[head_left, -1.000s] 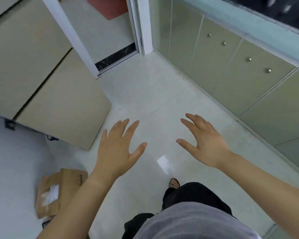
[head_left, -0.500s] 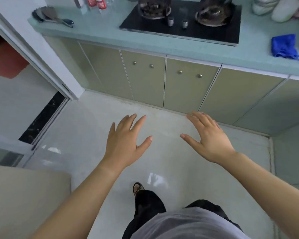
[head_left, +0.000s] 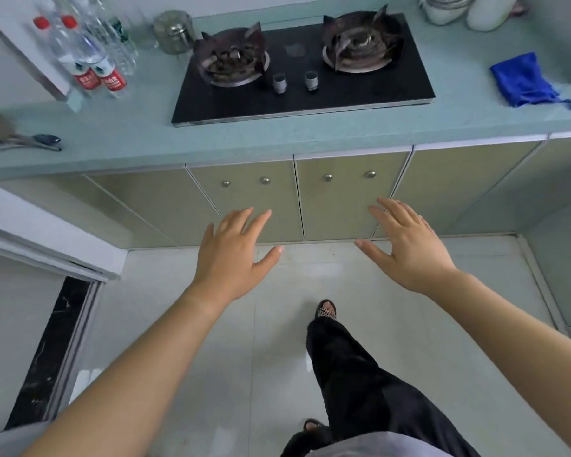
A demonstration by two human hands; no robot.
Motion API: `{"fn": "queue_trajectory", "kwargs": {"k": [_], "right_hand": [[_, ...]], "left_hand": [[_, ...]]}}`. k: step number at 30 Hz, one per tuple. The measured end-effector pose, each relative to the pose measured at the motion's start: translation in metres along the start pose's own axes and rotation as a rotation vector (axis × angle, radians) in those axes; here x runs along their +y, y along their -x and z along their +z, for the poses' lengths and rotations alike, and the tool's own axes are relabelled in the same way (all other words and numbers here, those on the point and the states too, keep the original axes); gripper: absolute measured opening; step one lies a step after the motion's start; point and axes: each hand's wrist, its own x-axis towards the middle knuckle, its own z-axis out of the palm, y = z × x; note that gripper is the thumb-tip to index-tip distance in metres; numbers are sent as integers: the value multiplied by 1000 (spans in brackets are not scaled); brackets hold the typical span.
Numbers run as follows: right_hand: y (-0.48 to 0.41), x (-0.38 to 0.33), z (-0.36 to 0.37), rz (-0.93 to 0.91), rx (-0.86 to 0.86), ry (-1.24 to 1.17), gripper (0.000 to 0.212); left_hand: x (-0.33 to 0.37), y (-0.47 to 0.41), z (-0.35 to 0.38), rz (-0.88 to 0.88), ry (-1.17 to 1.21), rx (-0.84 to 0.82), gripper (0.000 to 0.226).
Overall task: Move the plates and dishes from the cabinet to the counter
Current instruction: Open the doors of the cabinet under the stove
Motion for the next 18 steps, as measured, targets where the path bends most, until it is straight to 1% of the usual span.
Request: {"fn": "queue_trajectory", "kwargs": {"k": [2,4,8,13,16,18], "right_hand": [[-45,1,9,15,8,-5,68],[-94,2,19,31,9,-15,74],[-185,5,36,53,-11,-26,79],[-277,21,59,129,-55,-15,69],[-317,36,79,240,-59,-18,67],[-334,42,92,314,-18,-46,64]], "left_hand": [[-21,-39,6,25,-5,-11,68],[-40,-82,12,33,-14,-24,66],[-69,-164,16,49,-30,-91,67],[-96,-260,30,142,-46,-146,69],[-106,-316,51,244,-34,-188,66],[-107,-351,67,321,-32,-215,65]]}}
